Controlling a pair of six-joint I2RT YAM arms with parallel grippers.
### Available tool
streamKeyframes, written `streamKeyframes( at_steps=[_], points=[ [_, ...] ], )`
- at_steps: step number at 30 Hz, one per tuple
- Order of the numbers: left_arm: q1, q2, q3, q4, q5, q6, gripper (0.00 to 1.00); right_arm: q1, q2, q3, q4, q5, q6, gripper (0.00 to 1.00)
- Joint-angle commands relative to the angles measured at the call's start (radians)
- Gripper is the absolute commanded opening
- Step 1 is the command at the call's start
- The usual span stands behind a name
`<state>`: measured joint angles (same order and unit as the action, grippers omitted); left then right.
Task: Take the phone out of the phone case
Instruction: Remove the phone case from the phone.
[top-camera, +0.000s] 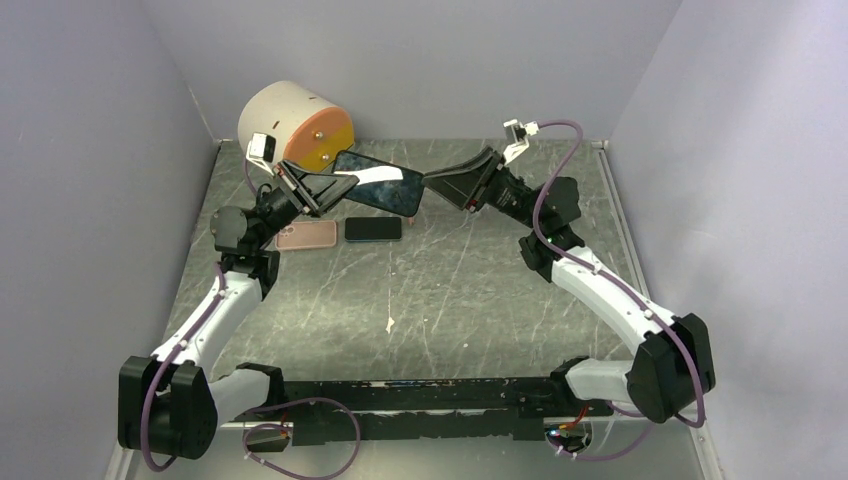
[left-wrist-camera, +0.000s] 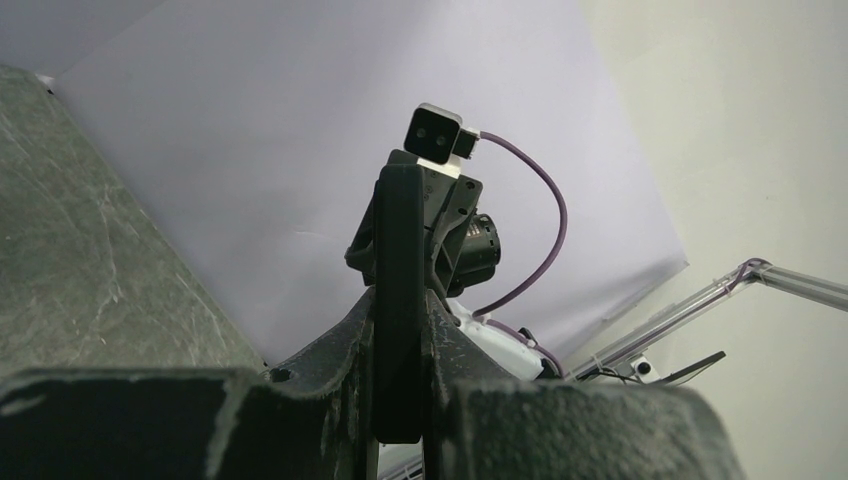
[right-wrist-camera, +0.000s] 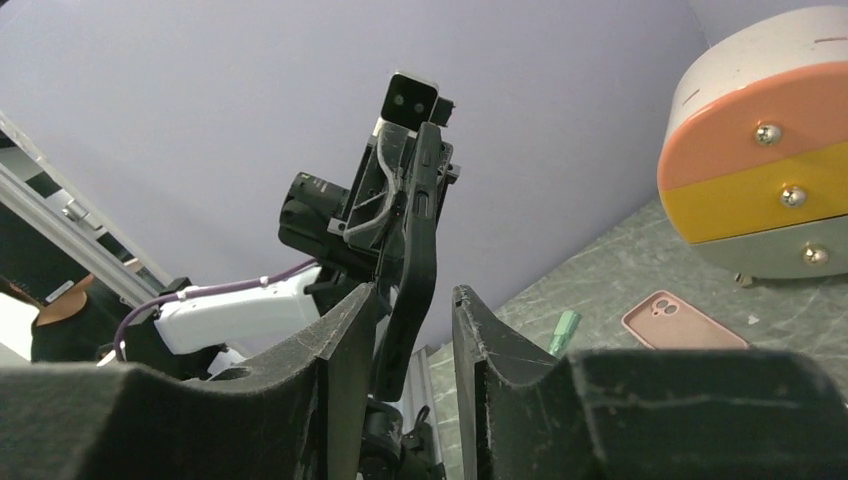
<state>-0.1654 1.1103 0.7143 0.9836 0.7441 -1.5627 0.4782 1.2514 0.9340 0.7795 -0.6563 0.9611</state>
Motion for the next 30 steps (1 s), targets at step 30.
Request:
streamKeyframes(
  at_steps=[30],
  points=[
    [-0.008, 0.078, 0.068, 0.35, 0.12, 0.021, 0.03, -0.004, 0.181, 0.142, 0.607, -0.205, 0.43, 0.0]
  ],
)
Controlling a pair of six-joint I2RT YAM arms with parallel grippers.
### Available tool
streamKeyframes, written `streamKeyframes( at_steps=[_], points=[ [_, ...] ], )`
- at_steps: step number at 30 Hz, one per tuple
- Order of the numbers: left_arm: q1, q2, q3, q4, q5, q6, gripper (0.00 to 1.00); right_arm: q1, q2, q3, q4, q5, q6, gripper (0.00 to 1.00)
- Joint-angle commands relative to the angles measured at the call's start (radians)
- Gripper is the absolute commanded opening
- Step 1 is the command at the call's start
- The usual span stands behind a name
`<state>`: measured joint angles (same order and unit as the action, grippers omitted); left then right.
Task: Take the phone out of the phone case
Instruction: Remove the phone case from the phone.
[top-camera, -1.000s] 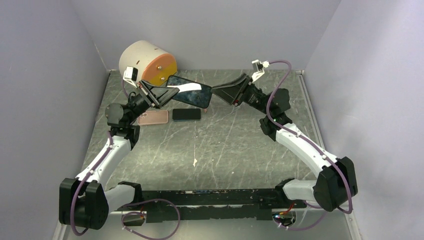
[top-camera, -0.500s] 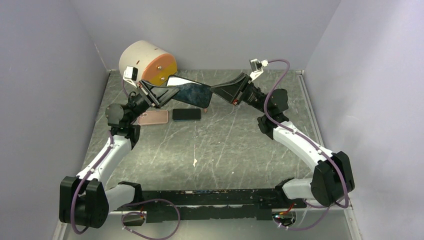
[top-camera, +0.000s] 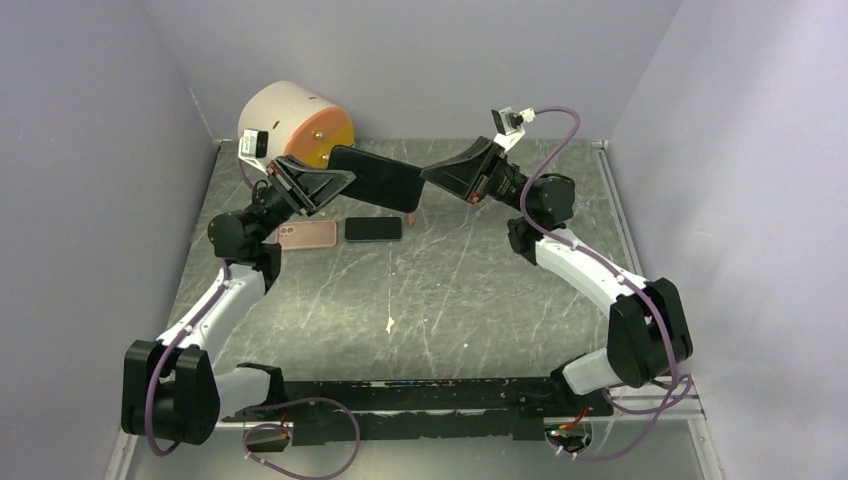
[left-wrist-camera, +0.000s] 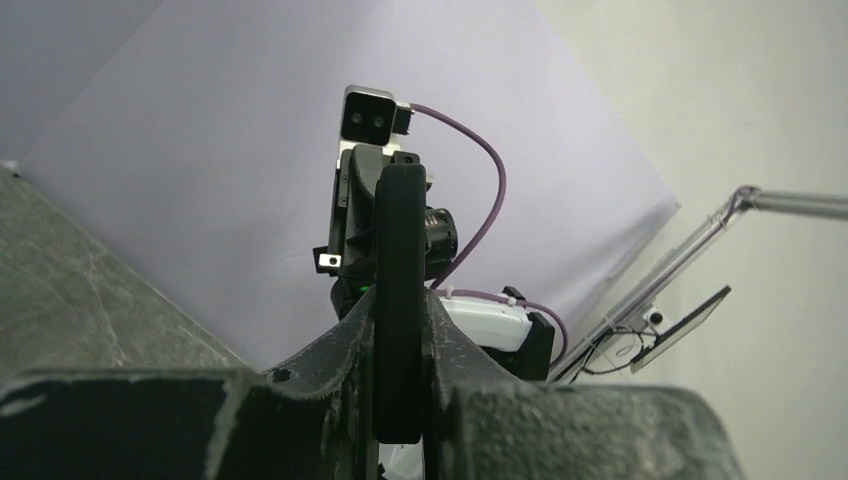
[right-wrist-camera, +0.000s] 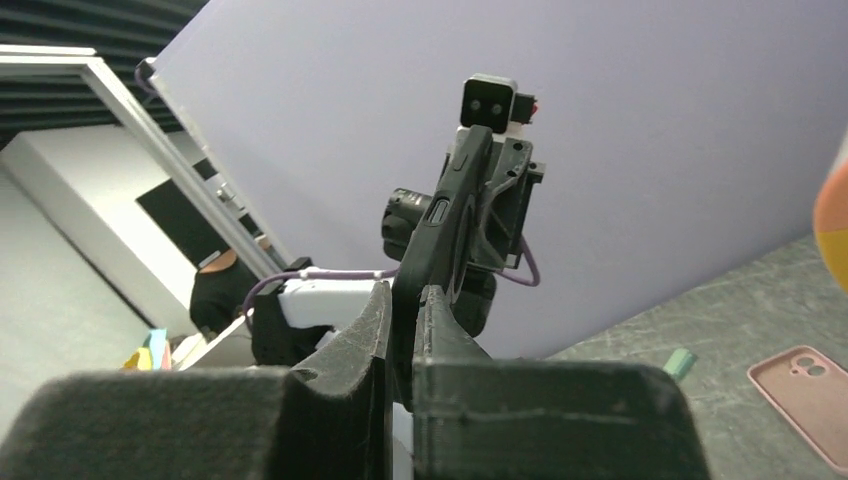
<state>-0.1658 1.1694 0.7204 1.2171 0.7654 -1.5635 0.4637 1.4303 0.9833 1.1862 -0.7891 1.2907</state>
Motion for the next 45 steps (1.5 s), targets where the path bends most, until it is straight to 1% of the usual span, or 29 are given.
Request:
streamKeyframes(
  at_steps=[1, 3, 7, 10, 14, 16, 19, 21, 25, 27, 31, 33, 36, 38, 39, 41, 43, 45],
  points=[
    [-0.008, 0.026, 0.071, 0.129, 0.121, 0.029, 0.03, 0.01, 0.013, 0.103, 0.232, -0.081, 0.13, 0.0],
    [-0.008, 0.04, 0.089, 0.144, 0.166, 0.043, 0.03, 0.01, 0.039, 0.126, 0.313, -0.093, 0.201, 0.0],
    [-0.006, 0.068, 0.118, 0.164, 0.212, 0.061, 0.02, 0.009, 0.089, 0.176, 0.455, -0.114, 0.328, 0.0],
    [-0.006, 0.076, 0.139, 0.179, 0.232, 0.076, 0.02, 0.009, 0.091, 0.192, 0.456, -0.139, 0.333, 0.0],
    [-0.006, 0.061, 0.16, 0.139, 0.268, 0.127, 0.03, 0.009, 0.079, 0.207, 0.398, -0.171, 0.301, 0.0],
    [-0.006, 0.048, 0.167, 0.105, 0.284, 0.159, 0.03, 0.01, 0.092, 0.225, 0.429, -0.178, 0.336, 0.0],
    [-0.006, 0.03, 0.168, 0.072, 0.297, 0.187, 0.02, 0.015, 0.133, 0.268, 0.52, -0.179, 0.423, 0.0],
    [-0.006, 0.026, 0.171, 0.067, 0.307, 0.197, 0.03, 0.024, 0.151, 0.293, 0.527, -0.2, 0.445, 0.0],
    [-0.006, 0.03, 0.201, 0.053, 0.372, 0.206, 0.03, 0.044, 0.151, 0.307, 0.521, -0.261, 0.408, 0.0],
    [-0.006, 0.029, 0.231, 0.003, 0.423, 0.234, 0.03, 0.046, 0.143, 0.302, 0.517, -0.306, 0.378, 0.0],
    [-0.006, 0.005, 0.284, -0.152, 0.499, 0.347, 0.03, 0.045, 0.128, 0.284, 0.461, -0.412, 0.295, 0.0],
    [-0.006, -0.019, 0.304, -0.277, 0.522, 0.436, 0.03, 0.043, 0.119, 0.27, 0.447, -0.449, 0.269, 0.01],
    [-0.005, -0.06, 0.337, -0.52, 0.537, 0.615, 0.03, 0.041, 0.106, 0.246, 0.46, -0.516, 0.241, 0.08],
    [-0.004, -0.089, 0.374, -0.72, 0.536, 0.757, 0.03, 0.037, 0.093, 0.225, 0.455, -0.55, 0.213, 0.12],
    [-0.005, -0.103, 0.395, -0.853, 0.528, 0.828, 0.03, 0.035, 0.084, 0.209, 0.451, -0.565, 0.196, 0.15],
    [-0.005, -0.116, 0.437, -1.024, 0.51, 0.943, 0.02, 0.03, 0.068, 0.188, 0.43, -0.593, 0.156, 0.2],
    [-0.005, -0.122, 0.468, -1.135, 0.489, 1.012, 0.03, 0.021, 0.054, 0.17, 0.397, -0.614, 0.112, 0.24],
    [-0.005, -0.124, 0.49, -1.202, 0.473, 1.051, 0.03, 0.009, 0.038, 0.152, 0.349, -0.632, 0.055, 0.28]
  ],
)
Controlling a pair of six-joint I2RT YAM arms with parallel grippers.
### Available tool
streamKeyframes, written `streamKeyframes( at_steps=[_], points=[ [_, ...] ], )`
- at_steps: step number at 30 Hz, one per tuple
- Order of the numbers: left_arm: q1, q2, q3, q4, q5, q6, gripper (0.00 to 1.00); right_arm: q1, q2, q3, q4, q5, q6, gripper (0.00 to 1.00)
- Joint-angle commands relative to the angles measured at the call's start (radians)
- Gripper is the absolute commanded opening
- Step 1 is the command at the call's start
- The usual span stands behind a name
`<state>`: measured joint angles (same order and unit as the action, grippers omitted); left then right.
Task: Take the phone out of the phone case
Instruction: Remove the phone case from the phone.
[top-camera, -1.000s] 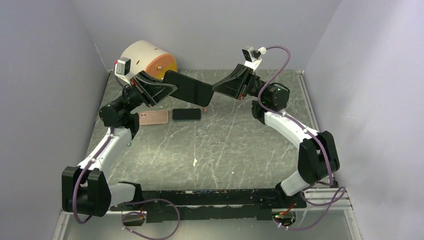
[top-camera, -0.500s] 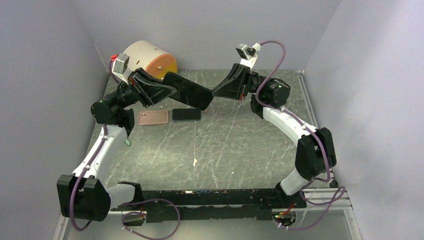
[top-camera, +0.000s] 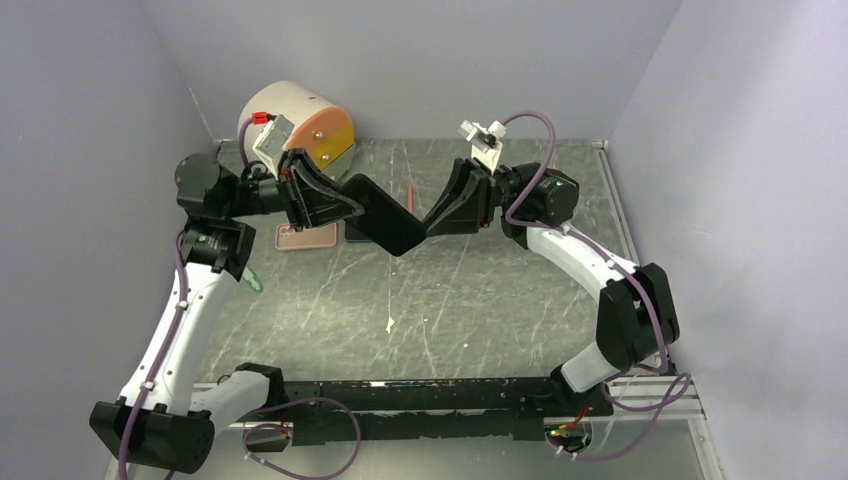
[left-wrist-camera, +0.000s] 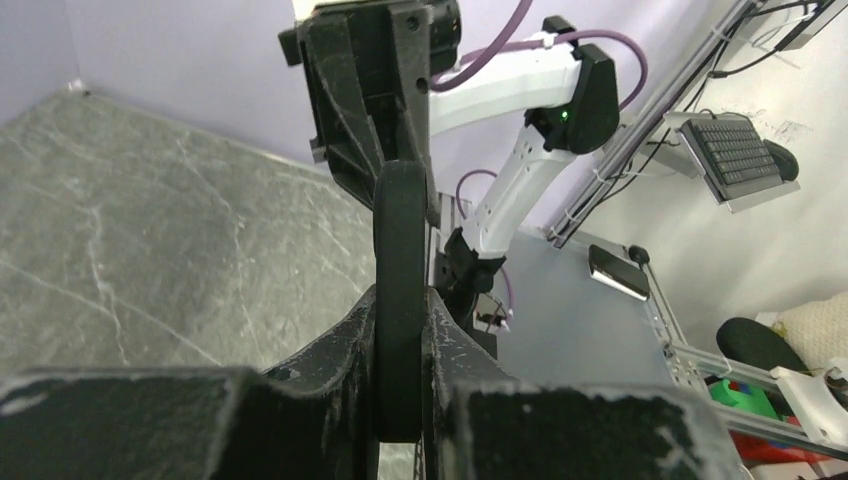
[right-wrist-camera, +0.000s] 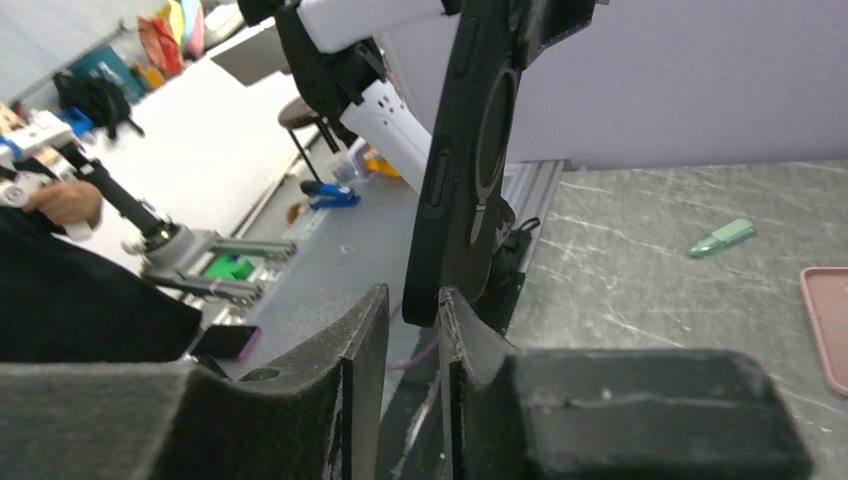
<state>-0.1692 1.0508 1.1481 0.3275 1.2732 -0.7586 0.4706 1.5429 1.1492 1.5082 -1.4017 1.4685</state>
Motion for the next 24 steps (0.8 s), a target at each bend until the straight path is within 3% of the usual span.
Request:
streamKeyframes(
  at_steps=[1, 5, 8, 9, 11, 12, 13, 16, 24],
  points=[
    [-0.001, -0.006, 0.072, -0.338, -0.044, 0.253, 0.03, -0.006, -0.083, -0.024, 0.012, -0.026, -0.145, 0.3],
    [-0.001, -0.004, 0.092, -0.421, -0.058, 0.274, 0.03, -0.038, -0.123, -0.062, -0.111, -0.039, -0.278, 0.36],
    [-0.001, -0.005, 0.098, -0.43, -0.061, 0.269, 0.03, -0.049, -0.171, -0.082, -0.359, -0.016, -0.493, 0.38],
    [-0.001, -0.004, 0.107, -0.451, -0.066, 0.28, 0.02, -0.053, -0.2, -0.074, -0.556, 0.02, -0.651, 0.38],
    [-0.001, -0.001, 0.128, -0.5, -0.078, 0.31, 0.03, -0.047, -0.264, 0.025, -1.316, 0.159, -1.168, 0.42],
    [-0.001, 0.001, 0.135, -0.517, -0.081, 0.327, 0.03, -0.02, -0.273, 0.096, -1.583, 0.22, -1.431, 0.44],
    [-0.001, 0.0, 0.136, -0.524, -0.08, 0.331, 0.03, -0.016, -0.267, 0.142, -1.704, 0.239, -1.577, 0.44],
    [-0.001, 0.001, 0.131, -0.509, -0.057, 0.335, 0.03, -0.022, -0.272, 0.156, -1.778, 0.263, -1.607, 0.45],
    [0.0, 0.015, 0.17, -0.539, 0.038, 0.391, 0.03, 0.033, -0.288, 0.217, -2.115, 0.342, -1.9, 0.46]
  ],
)
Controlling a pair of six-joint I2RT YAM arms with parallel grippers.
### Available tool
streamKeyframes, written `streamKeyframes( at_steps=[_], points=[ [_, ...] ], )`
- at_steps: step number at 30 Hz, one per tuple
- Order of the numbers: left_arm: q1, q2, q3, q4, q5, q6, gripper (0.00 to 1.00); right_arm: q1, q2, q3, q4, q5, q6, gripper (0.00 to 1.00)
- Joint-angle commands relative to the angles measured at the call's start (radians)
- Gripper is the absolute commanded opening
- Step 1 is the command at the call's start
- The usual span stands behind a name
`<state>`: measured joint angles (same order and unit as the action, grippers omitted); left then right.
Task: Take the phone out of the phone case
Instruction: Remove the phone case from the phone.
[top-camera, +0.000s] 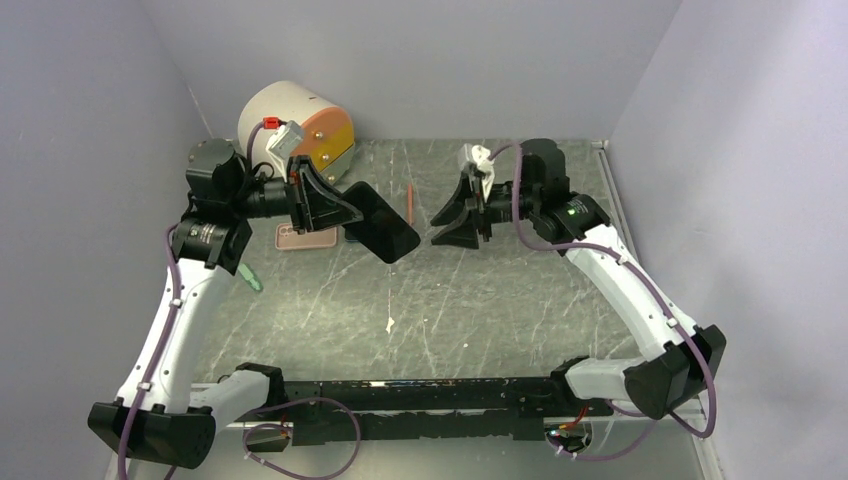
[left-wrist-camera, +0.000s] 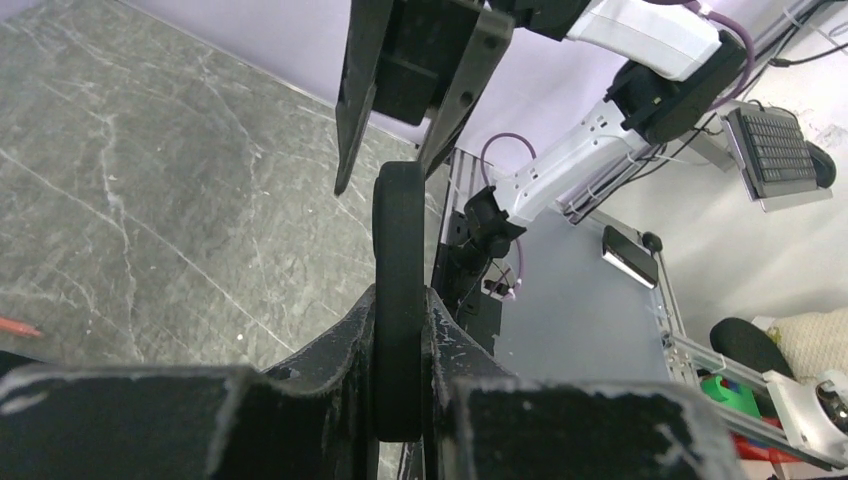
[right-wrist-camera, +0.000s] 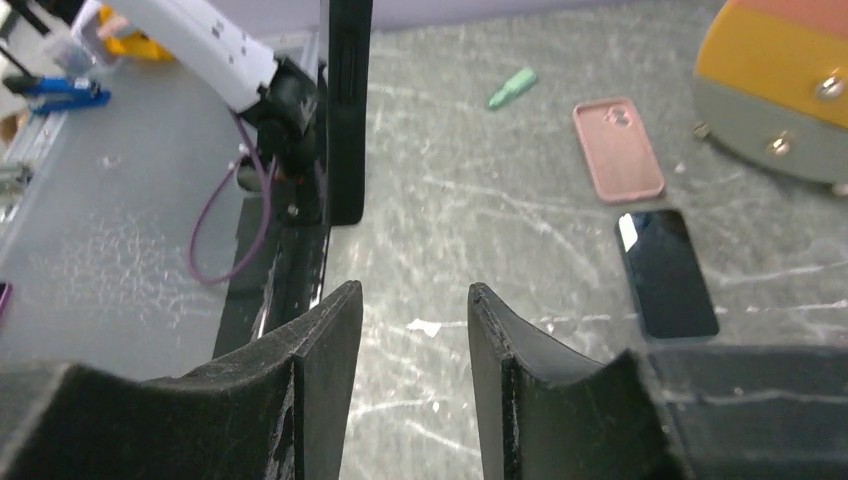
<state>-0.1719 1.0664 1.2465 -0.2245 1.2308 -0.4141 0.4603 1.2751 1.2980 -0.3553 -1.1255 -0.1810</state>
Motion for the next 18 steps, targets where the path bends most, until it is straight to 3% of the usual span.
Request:
streamKeyframes(
  at_steps=[1, 7, 18],
  points=[
    [0.003, 0.002, 0.076, 0.01, 0.089, 0.049, 0.03, 0.07, -0.02, 0.076, -0.268, 0.079, -0.263, 0.47],
    [0.002, 0.016, 0.09, -0.004, 0.138, 0.06, 0.02, 0.158, 0.0, 0.104, -0.283, 0.158, -0.312, 0.46],
    [0.002, 0.018, 0.137, -0.175, 0.139, 0.173, 0.02, 0.23, 0.052, 0.223, -0.376, 0.177, -0.382, 0.43]
  ],
)
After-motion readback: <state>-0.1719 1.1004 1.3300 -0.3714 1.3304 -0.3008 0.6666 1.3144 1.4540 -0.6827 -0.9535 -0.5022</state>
